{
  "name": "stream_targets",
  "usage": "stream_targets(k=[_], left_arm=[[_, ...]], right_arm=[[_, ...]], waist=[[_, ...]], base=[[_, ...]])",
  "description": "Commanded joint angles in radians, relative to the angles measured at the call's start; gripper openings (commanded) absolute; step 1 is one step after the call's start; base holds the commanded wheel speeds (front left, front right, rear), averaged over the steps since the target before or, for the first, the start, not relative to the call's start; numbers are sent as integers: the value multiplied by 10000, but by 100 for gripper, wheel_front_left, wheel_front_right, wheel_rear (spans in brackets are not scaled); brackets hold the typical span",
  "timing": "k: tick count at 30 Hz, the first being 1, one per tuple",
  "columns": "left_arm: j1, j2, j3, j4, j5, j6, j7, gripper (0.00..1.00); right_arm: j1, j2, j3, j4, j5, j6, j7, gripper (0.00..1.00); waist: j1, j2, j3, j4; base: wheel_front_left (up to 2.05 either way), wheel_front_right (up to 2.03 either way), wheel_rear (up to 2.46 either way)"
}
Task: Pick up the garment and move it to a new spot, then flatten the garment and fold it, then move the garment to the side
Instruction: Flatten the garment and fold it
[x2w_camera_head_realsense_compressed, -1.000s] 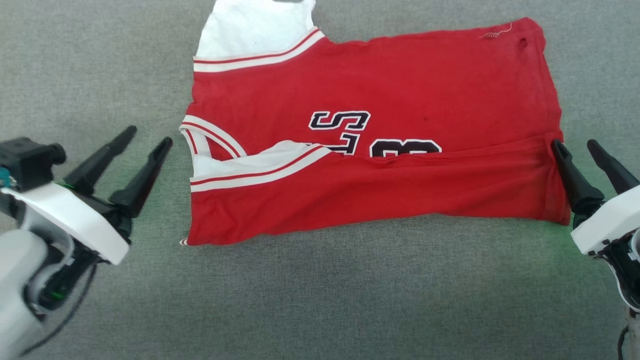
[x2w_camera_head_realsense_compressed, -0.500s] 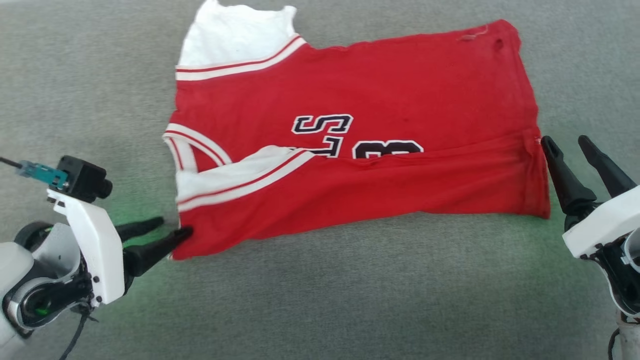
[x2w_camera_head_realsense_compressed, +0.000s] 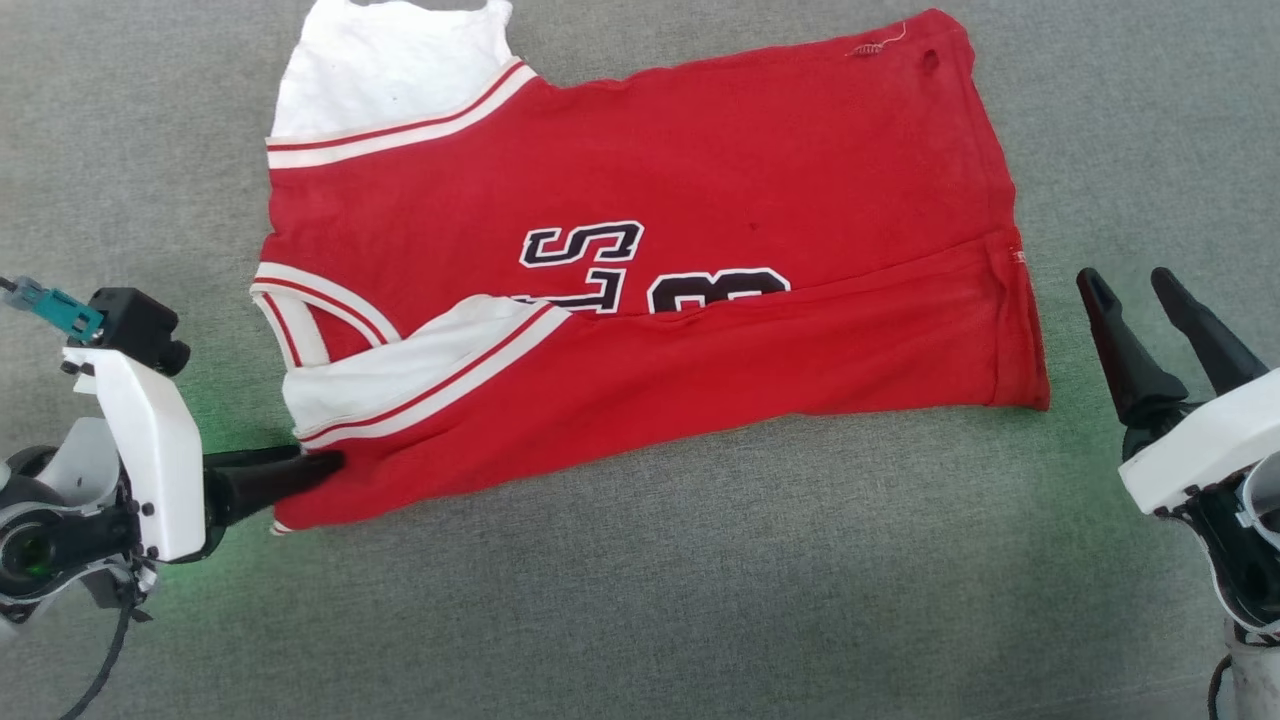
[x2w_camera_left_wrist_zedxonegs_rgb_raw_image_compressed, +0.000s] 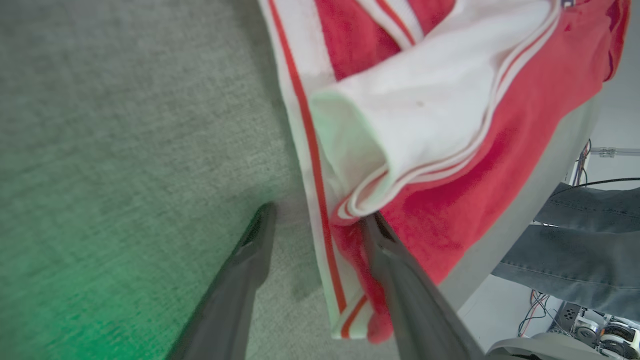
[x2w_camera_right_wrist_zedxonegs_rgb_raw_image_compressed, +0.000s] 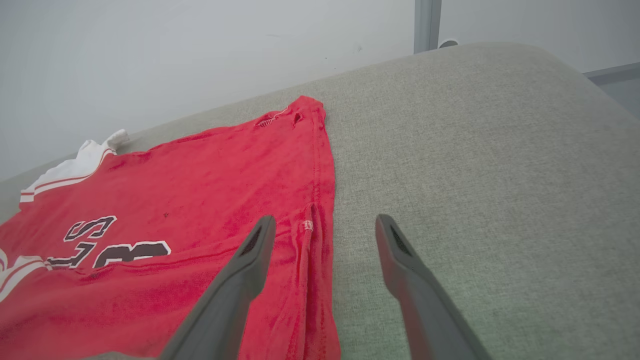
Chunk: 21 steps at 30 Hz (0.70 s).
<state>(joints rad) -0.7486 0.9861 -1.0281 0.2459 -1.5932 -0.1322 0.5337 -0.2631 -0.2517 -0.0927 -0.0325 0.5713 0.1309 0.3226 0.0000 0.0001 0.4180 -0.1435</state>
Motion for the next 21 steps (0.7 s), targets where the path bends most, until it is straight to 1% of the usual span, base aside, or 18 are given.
stream_targets(k=[1,4,6,9,12,15,19,21], left_arm=[[539,-834,-537,-21,-2,35,197,0],[509,-757,-435,-70,-32,35,151,0],[507,-719,-356,-111,-45,35,126,0],[451,-701,-242,-198,-43,34,50,0],[347,-732,-199,-323,123,34,-37,0],[254,-794,-136,-433,224,36,-146,0],[159,-891,-111,-518,339,43,-290,0],[157,-945,-112,-558,418,43,-370,0]], right_arm=[[-42,-32,49,-27,-5,-4,46,100],[35,-227,232,-116,-86,-4,366,100],[92,-465,472,-199,-88,-4,797,100],[60,-931,842,-334,-94,-4,1693,100],[-27,-1468,1213,-395,-216,-4,2865,100],[-279,-1791,1550,-457,-101,-4,3845,100],[-653,-1962,1942,-194,17,-4,4795,100],[-869,-1833,1991,102,97,-4,5002,100]], waist=[[0,-1,21,-29],[0,-1,42,-48],[0,-1,57,-35],[0,-1,95,-1],[0,-1,153,99],[0,-1,248,211],[0,-1,363,360],[0,-1,398,438]], base=[[0,0,0],[0,0,0],[0,0,0],[0,0,0],[0,0,0],[0,0,0],[0,0,0],[0,0,0]])
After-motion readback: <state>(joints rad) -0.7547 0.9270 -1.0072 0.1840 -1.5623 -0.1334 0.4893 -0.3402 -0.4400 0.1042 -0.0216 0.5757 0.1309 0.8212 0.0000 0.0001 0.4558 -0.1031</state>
